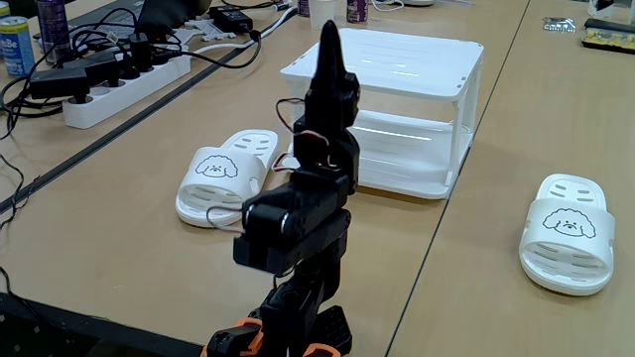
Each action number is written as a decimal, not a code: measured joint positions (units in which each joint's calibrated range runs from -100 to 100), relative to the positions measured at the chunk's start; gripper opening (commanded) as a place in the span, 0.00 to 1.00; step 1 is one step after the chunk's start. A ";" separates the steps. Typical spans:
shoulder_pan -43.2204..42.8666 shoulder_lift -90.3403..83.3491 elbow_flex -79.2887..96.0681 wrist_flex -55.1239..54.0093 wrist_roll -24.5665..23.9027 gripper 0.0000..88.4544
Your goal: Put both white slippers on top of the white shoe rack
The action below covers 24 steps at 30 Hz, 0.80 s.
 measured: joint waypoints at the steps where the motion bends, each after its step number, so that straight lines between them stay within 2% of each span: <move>1: 0.00 1.40 -0.09 0.00 0.00 0.01; 9: 0.67 13.86 -0.81 0.17 0.00 0.01; 14: 4.04 19.05 -3.23 1.63 0.00 0.01; 19: 7.34 19.79 -15.00 12.19 0.00 0.01; 24: 8.24 19.88 -37.20 30.82 0.00 0.01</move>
